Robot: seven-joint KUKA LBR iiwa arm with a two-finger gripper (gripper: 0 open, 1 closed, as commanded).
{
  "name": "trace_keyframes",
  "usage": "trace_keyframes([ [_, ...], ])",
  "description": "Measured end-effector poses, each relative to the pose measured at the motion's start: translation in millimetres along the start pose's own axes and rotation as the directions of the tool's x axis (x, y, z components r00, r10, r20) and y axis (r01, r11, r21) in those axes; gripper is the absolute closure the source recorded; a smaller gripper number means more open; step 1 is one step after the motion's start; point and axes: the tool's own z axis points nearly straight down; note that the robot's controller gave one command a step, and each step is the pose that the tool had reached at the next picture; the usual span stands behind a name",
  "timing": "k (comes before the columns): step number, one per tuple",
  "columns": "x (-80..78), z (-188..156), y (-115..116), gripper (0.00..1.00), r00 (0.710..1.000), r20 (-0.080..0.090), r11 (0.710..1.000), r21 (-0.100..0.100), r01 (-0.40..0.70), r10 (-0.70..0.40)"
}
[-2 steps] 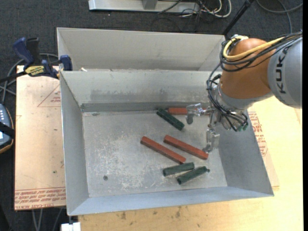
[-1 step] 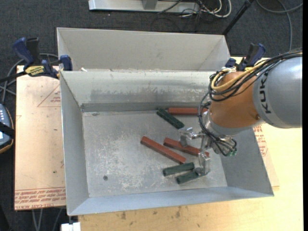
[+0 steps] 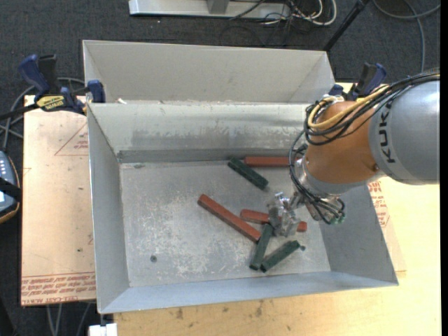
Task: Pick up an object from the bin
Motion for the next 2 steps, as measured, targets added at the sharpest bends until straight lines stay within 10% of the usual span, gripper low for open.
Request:
trace_keyframes([
  [1, 1.6, -7.9, 40.9, 1.0, 0.997, -0.005, 0.997, -0.003, -0.071, 0.071],
  [2, 1.9, -7.7, 38.8, 0.0, 0.997, -0.005, 0.997, -0.001, -0.072, 0.072],
])
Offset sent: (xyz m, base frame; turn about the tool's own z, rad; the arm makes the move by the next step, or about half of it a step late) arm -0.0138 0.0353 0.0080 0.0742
